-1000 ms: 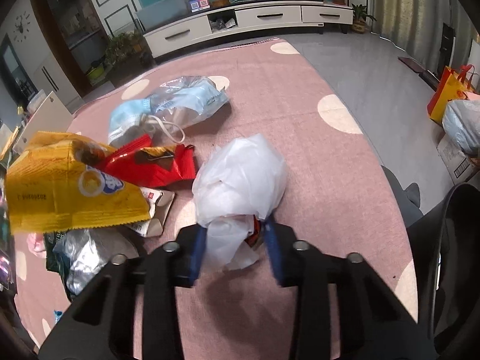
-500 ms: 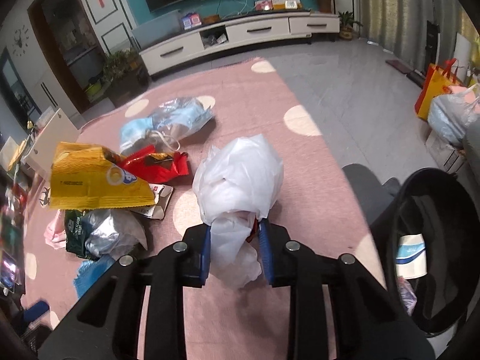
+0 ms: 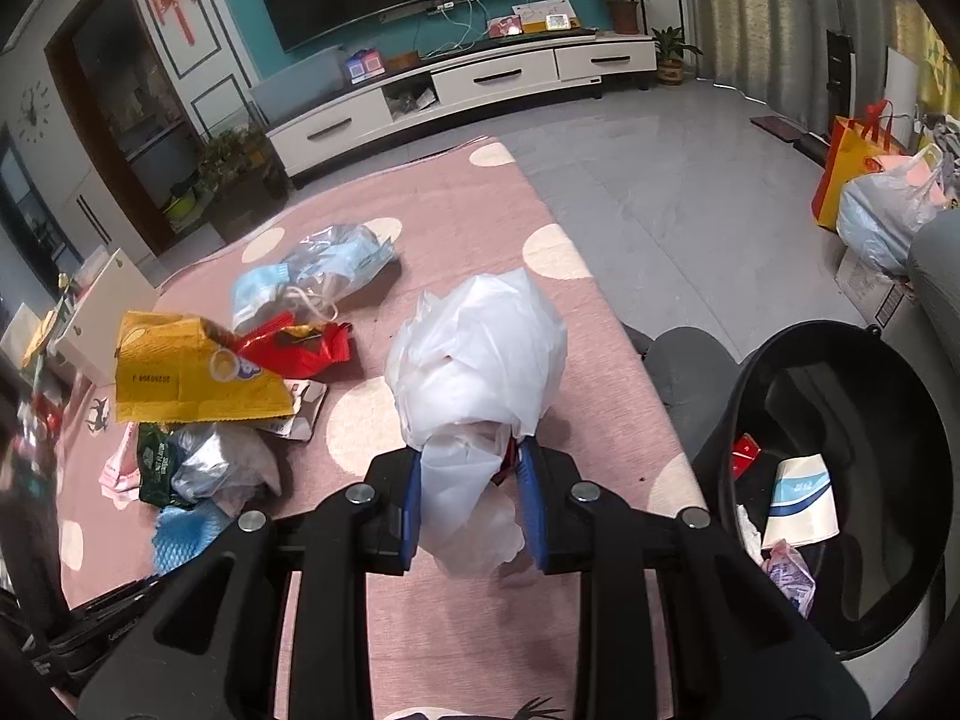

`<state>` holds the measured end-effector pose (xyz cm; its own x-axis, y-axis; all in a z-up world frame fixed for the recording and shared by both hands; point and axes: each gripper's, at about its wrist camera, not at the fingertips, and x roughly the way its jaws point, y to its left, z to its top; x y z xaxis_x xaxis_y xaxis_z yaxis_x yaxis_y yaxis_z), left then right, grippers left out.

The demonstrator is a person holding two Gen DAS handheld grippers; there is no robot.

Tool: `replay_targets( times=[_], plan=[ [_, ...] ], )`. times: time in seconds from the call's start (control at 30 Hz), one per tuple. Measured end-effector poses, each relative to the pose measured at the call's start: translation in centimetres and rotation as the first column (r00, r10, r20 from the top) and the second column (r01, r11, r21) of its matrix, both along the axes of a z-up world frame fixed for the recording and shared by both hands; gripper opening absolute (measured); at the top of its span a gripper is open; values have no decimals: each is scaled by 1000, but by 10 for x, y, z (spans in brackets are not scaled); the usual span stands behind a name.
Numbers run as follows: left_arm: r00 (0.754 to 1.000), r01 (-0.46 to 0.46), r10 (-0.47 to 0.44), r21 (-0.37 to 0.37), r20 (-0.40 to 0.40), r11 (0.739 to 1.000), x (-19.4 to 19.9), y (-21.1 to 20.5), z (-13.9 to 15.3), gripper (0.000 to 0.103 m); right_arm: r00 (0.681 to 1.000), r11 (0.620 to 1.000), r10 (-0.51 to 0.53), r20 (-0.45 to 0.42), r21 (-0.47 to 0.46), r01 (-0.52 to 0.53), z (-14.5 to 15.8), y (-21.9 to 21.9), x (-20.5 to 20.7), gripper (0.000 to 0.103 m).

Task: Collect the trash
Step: 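Carry the blue cloth and white bag in both tools over the black bin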

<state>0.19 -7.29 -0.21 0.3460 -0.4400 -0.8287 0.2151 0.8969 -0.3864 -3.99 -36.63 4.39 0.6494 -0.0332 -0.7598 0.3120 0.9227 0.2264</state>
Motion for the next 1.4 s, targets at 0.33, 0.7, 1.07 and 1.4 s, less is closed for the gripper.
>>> replay_targets(
  times=[0.33, 0.7, 1.07, 1.4],
  plan=[
    [992, 38, -23, -126, 125, 991, -40, 0, 68, 6, 998, 1000, -10, 55, 16, 9, 21, -11, -15, 28],
    [953, 152, -105, -150, 283, 977, -58, -69, 134, 6, 990, 997, -83, 116, 11, 82, 47, -44, -43, 28],
    [921, 269, -216, -129, 323, 954, -58, -170, 144, 6, 957, 970, -234, 173, -26, 242, 64, -93, -79, 28],
    [874, 391, -330, -114, 356, 913, -71, -255, 141, 6, 901, 916, -391, 189, -13, 400, 64, -146, -121, 28]
  ],
)
